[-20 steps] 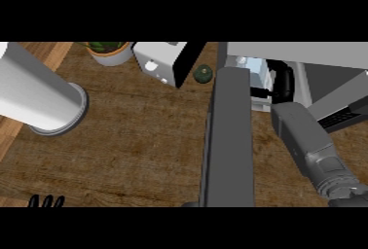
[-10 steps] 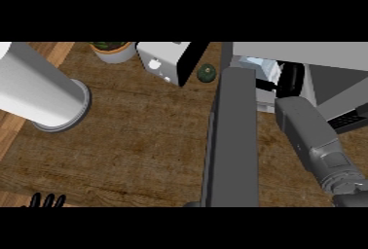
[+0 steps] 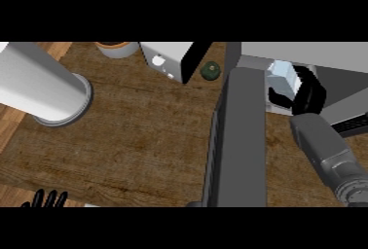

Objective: Pick up the milk, place it into the microwave and close the microwave

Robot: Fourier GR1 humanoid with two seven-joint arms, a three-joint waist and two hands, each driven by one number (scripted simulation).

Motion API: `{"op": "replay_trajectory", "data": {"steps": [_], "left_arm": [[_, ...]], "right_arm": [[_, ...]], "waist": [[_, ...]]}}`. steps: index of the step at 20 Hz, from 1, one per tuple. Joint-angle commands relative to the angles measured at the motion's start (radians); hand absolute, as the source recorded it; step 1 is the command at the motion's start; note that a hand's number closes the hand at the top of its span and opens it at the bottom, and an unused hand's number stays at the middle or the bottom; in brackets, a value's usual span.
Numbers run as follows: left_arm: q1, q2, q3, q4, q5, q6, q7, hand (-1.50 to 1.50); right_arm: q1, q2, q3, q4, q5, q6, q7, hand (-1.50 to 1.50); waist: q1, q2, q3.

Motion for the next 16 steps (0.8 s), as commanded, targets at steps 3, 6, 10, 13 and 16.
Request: {"op": "replay_trajectory", "data": {"steps": [3,6,10,13,16], "left_arm": [[-0.031,0.005,-0.007,0.014,-0.026,0.001,0.004,-1.50],[-0.034,0.003,0.002,0.034,-0.016,-0.002,0.004,-1.50],[-0.058,-0.010,0.003,0.027,-0.012,0.018,0.024,-1.50],[-0.063,-0.019,0.007,0.047,-0.003,0.013,0.009,-1.50],[-0.061,-0.005,0.005,0.036,-0.018,0.006,0.007,-1.50]], "right_arm": [[0.036,-0.001,0.090,0.040,0.096,-0.199,0.198,-1.50],[-0.071,0.057,0.134,0.014,0.136,0.071,0.038,-1.50],[-0.095,0.102,0.147,0.020,0.149,0.137,0.031,-1.50],[-0.092,0.128,0.146,0.016,0.147,0.153,0.019,-1.50],[-0.117,0.138,0.146,0.022,0.147,0.215,0.028,-1.50]], "waist": [[0.028,0.004,0.001],[0.028,-0.017,0.012],[0.009,-0.018,0.013],[0.008,-0.018,0.012],[0.013,-0.018,0.012]]}}
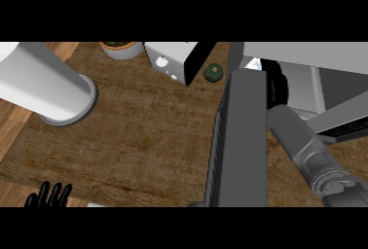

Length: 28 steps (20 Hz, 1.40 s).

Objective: Pick up the milk, place it into the microwave and close the microwave

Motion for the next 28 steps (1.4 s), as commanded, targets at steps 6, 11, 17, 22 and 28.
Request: {"op": "replay_trajectory", "data": {"steps": [6,11,17,22,28], "left_arm": [[-0.022,-0.010,0.018,0.024,-0.007,0.015,-0.011,-1.50],[0.000,-0.002,0.011,0.013,-0.003,-0.001,-0.011,-1.50],[0.053,-0.003,-0.011,-0.015,-0.016,-0.002,-0.016,-1.50],[0.059,-0.016,-0.021,-0.041,-0.032,0.016,-0.012,-1.50],[0.052,-0.002,0.011,-0.067,0.002,0.025,0.043,-1.50]], "right_arm": [[0.002,0.063,-0.069,-0.066,-0.072,0.186,-0.068,-1.50],[0.050,0.096,-0.139,-0.106,-0.145,0.266,-0.149,-1.50],[0.119,0.082,-0.204,-0.119,-0.215,0.468,-0.255,-1.50],[0.177,0.069,-0.223,-0.109,-0.233,0.575,-0.333,-1.50],[0.258,0.084,-0.236,-0.113,-0.242,0.623,-0.435,-1.50]], "waist": [[-0.039,-0.006,0.002],[-0.059,-0.018,0.001],[-0.089,-0.034,-0.001],[-0.108,-0.042,-0.002],[-0.140,-0.054,-0.004]]}}
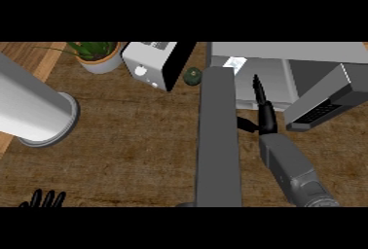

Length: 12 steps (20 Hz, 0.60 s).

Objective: Pick up the milk, place it into the microwave and close the microwave

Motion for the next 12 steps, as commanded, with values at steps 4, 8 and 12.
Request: {"op": "replay_trajectory", "data": {"steps": [4,8,12], "left_arm": [[0.051,-0.048,-0.089,-0.034,-0.077,0.045,0.008,-1.50],[0.024,-0.025,-0.044,0.040,-0.071,0.019,-0.008,-1.50],[-0.003,-0.036,-0.102,0.036,-0.128,0.039,0.041,-1.50]], "right_arm": [[0.140,0.013,-0.005,-0.014,-0.006,0.119,-0.175,-1.50],[0.189,0.024,0.017,-0.023,0.005,0.211,-0.183,-1.50],[0.220,-0.044,0.030,-0.042,0.010,0.324,-0.168,-1.50]], "waist": [[-0.032,-0.016,-0.002],[-0.048,-0.023,-0.004],[-0.056,-0.024,-0.004]]}}
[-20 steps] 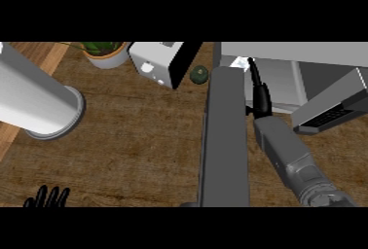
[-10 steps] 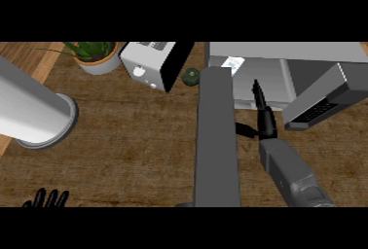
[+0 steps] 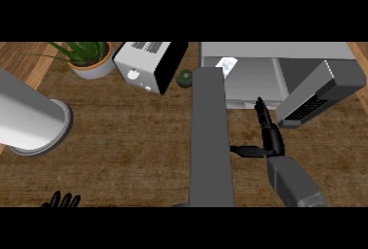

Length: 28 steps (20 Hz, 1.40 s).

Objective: Pick up the milk, place it into the microwave and close the microwave

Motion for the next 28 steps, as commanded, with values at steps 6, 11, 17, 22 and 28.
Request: {"op": "replay_trajectory", "data": {"steps": [6,11,17,22,28], "left_arm": [[-0.104,-0.020,-0.015,0.098,-0.018,-0.011,0.052,-1.50],[-0.043,0.032,-0.092,0.060,-0.090,-0.058,0.034,-1.50],[-0.258,0.005,-0.152,0.148,-0.170,-0.047,0.197,1.50],[-0.365,-0.076,-0.218,0.330,-0.315,-0.002,0.097,1.50],[-0.520,-0.210,-0.201,0.438,-0.345,0.090,0.205,1.50]], "right_arm": [[0.153,-0.030,0.021,-0.145,-0.018,0.085,-0.041,-1.50],[0.300,-0.107,0.019,-0.193,-0.028,0.152,-0.115,1.50],[0.361,-0.179,0.006,-0.304,-0.071,0.232,-0.033,-1.50],[0.459,-0.247,-0.041,-0.328,-0.132,0.311,-0.061,-1.50],[0.507,-0.271,-0.063,-0.371,-0.183,0.341,-0.045,-1.50]], "waist": [[-0.028,-0.011,-0.003],[-0.030,-0.012,-0.002],[-0.039,-0.010,-0.002],[-0.035,-0.008,-0.002],[-0.029,-0.008,-0.002]]}}
